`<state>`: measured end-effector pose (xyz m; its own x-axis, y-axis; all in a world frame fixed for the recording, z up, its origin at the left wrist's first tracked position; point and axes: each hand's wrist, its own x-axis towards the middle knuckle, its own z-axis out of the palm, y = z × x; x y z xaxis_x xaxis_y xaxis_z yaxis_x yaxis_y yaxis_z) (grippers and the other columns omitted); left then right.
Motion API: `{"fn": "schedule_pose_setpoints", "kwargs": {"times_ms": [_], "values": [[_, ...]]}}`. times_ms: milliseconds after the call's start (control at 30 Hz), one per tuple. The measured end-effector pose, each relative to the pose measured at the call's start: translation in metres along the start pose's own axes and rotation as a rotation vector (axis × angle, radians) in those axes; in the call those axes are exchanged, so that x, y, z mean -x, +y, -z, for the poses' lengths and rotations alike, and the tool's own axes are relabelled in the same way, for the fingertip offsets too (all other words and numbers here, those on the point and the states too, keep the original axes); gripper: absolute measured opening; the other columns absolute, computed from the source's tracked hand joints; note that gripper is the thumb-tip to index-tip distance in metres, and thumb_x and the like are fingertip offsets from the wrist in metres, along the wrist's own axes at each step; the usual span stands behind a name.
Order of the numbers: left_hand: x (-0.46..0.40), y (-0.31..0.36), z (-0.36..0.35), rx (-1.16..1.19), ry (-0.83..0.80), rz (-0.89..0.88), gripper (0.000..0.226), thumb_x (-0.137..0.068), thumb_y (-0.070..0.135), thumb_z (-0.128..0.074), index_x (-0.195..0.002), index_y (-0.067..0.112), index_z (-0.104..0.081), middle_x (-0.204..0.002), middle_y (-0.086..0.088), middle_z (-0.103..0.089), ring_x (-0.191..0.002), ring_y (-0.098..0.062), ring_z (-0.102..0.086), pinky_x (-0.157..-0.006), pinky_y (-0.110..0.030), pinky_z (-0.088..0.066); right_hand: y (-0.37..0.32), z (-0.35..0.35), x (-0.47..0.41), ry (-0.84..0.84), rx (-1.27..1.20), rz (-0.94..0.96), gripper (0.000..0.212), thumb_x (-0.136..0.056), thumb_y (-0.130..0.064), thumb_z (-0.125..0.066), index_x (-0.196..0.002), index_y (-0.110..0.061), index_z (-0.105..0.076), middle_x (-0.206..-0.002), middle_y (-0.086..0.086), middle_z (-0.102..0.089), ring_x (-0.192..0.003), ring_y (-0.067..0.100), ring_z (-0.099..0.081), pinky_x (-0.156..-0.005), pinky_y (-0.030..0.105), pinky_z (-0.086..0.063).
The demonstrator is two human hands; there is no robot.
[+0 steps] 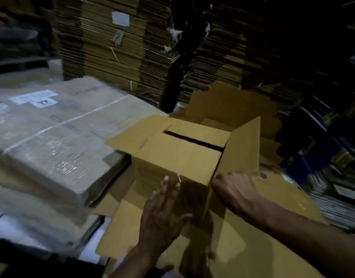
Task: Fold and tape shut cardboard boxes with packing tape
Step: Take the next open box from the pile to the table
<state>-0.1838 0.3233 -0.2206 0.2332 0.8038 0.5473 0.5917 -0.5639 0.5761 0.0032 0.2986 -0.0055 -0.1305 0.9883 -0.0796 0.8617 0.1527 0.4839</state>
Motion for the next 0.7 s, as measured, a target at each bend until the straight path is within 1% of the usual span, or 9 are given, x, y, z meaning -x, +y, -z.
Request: {"fn": "schedule_pose_setpoints", "kwargs": {"times_ms": [67, 133, 233, 300, 367, 433, 500, 600, 700], "values": [[0.010, 0.041, 0.039, -0.020, -0.096, 0.083, 0.117, -0.089, 0.096, -0.051, -0.175, 0.038, 0.003, -0.183, -0.004, 0.018, -0.170, -0.026, 0.009, -0.133, -0.051, -0.010, -0.014, 0.008, 0.051, -0.024, -0.039, 0.019, 0.028, -0.115, -0.024, -0.037, -0.109, -0.016, -0.063, -0.095, 0.004, -0.065, -0.082, 0.024, -0.068, -0.069, 0.039, -0.059], [0.027, 0.078, 0.066, -0.004, -0.207, 0.173, 0.126, -0.080, 0.105, -0.044, -0.170, 0.045, 0.020, -0.175, -0.003, 0.039, -0.164, -0.025, 0.032, -0.133, -0.055, 0.005, -0.028, 0.019, 0.097, -0.051, -0.060, 0.077, 0.028, -0.114, -0.024, -0.040, -0.112, -0.016, -0.066, -0.104, 0.006, -0.070, -0.090, 0.031, -0.071, -0.067, 0.039, -0.054], [0.067, 0.126, 0.093, -0.018, -0.265, 0.179, 0.118, -0.082, 0.106, -0.031, -0.168, 0.046, 0.025, -0.170, -0.005, 0.047, -0.159, -0.026, 0.042, -0.134, -0.059, 0.008, -0.049, 0.041, 0.170, -0.131, -0.073, 0.163, 0.017, -0.095, -0.035, -0.070, -0.084, -0.024, -0.074, -0.082, -0.002, -0.072, -0.068, 0.020, -0.070, -0.046, 0.027, -0.015], [0.104, 0.153, 0.106, -0.033, -0.267, 0.166, 0.113, -0.088, 0.098, -0.038, -0.170, 0.045, 0.018, -0.174, -0.008, 0.041, -0.161, -0.029, 0.038, -0.135, -0.061, 0.003, -0.056, 0.057, 0.216, -0.005, -0.128, 0.154, 0.024, -0.066, -0.033, -0.090, -0.060, -0.023, -0.069, -0.057, -0.002, -0.062, -0.045, 0.016, -0.059, -0.050, 0.027, 0.006], [0.138, 0.175, 0.114, -0.058, -0.262, 0.179, 0.116, -0.087, 0.093, -0.052, -0.172, 0.047, 0.013, -0.177, -0.009, 0.035, -0.164, -0.030, 0.033, -0.134, -0.063, 0.000, -0.053, 0.058, 0.253, -0.015, -0.178, 0.120, 0.006, -0.085, -0.027, -0.075, -0.087, -0.022, -0.073, -0.076, 0.001, -0.070, -0.066, 0.022, -0.068, -0.047, 0.028, -0.006], [0.160, 0.189, 0.118, -0.044, -0.288, 0.282, 0.126, -0.078, 0.101, -0.057, -0.170, 0.051, 0.015, -0.178, -0.005, 0.033, -0.164, -0.027, 0.031, -0.131, -0.063, -0.004, -0.034, 0.042, 0.269, 0.089, -0.203, -0.006, 0.017, -0.102, -0.024, -0.057, -0.115, -0.026, -0.067, -0.100, -0.002, -0.069, -0.088, 0.023, -0.067, -0.052, 0.029, -0.032], [0.167, 0.192, 0.123, 0.028, -0.313, 0.413, 0.130, -0.071, 0.106, -0.058, -0.167, 0.057, 0.015, -0.179, 0.000, 0.030, -0.166, -0.026, 0.025, -0.130, -0.061, -0.017, -0.019, 0.030, 0.279, 0.172, -0.236, -0.114, 0.027, -0.103, -0.037, -0.063, -0.129, -0.032, -0.064, -0.111, -0.003, -0.066, -0.096, 0.020, -0.064, -0.061, 0.033, -0.051], [0.148, 0.175, 0.130, 0.033, -0.339, 0.474, 0.134, -0.067, 0.103, -0.062, -0.171, 0.052, 0.007, -0.183, -0.001, 0.016, -0.170, -0.031, 0.004, -0.125, -0.055, -0.036, -0.021, 0.036, 0.280, 0.107, -0.448, -0.263, 0.045, -0.094, -0.058, -0.070, -0.135, -0.040, -0.064, -0.118, -0.008, -0.068, -0.104, 0.018, -0.066, -0.075, 0.037, -0.060], [0.119, 0.177, 0.144, -0.055, -0.375, 0.406, 0.127, -0.076, 0.087, -0.071, -0.174, 0.044, -0.004, -0.184, -0.006, 0.000, -0.168, -0.032, -0.013, -0.119, -0.048, -0.045, -0.029, 0.044, 0.269, 0.204, -0.516, -0.274, 0.046, -0.093, -0.055, -0.067, -0.136, -0.042, -0.064, -0.122, -0.007, -0.068, -0.105, 0.017, -0.066, -0.076, 0.036, -0.060]]}}
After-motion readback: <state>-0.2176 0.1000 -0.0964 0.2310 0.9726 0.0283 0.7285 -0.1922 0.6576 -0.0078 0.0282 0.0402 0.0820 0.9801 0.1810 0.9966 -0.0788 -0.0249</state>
